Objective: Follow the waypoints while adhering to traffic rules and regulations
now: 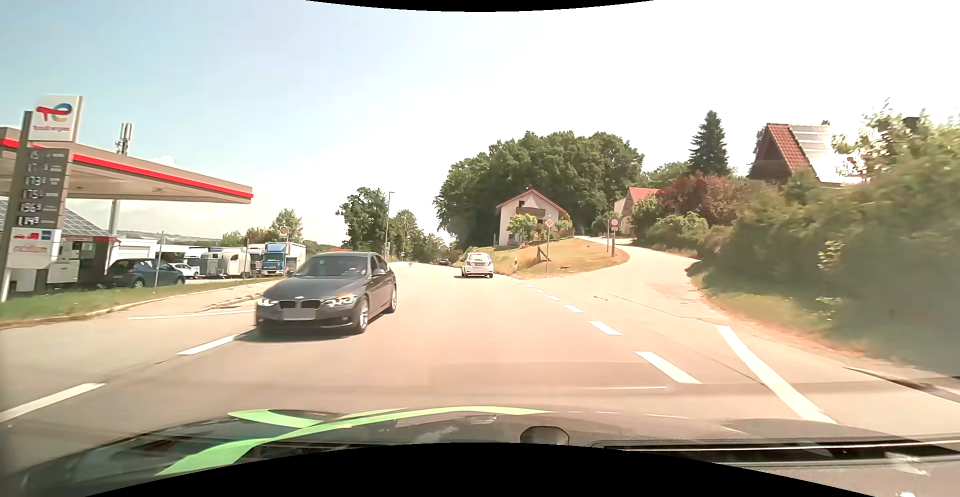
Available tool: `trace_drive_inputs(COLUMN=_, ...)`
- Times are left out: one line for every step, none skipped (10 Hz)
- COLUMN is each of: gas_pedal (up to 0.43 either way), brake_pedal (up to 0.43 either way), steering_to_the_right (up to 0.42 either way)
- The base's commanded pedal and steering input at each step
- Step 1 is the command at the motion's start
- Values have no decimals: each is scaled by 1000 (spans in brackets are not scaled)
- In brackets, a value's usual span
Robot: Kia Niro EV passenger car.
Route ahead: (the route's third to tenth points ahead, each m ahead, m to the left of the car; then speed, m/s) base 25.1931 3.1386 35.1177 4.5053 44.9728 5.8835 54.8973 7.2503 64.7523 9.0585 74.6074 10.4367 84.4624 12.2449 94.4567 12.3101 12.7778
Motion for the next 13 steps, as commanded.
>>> trace_drive_inputs(gas_pedal=240, brake_pedal=0, steering_to_the_right=-26)
trace_drive_inputs(gas_pedal=240, brake_pedal=0, steering_to_the_right=-26)
trace_drive_inputs(gas_pedal=248, brake_pedal=0, steering_to_the_right=-26)
trace_drive_inputs(gas_pedal=260, brake_pedal=0, steering_to_the_right=-25)
trace_drive_inputs(gas_pedal=260, brake_pedal=0, steering_to_the_right=-24)
trace_drive_inputs(gas_pedal=268, brake_pedal=0, steering_to_the_right=-21)
trace_drive_inputs(gas_pedal=280, brake_pedal=0, steering_to_the_right=-20)
trace_drive_inputs(gas_pedal=299, brake_pedal=0, steering_to_the_right=-21)
trace_drive_inputs(gas_pedal=299, brake_pedal=0, steering_to_the_right=-21)
trace_drive_inputs(gas_pedal=299, brake_pedal=0, steering_to_the_right=-21)
trace_drive_inputs(gas_pedal=311, brake_pedal=0, steering_to_the_right=-22)
trace_drive_inputs(gas_pedal=311, brake_pedal=0, steering_to_the_right=-23)
trace_drive_inputs(gas_pedal=311, brake_pedal=0, steering_to_the_right=-25)
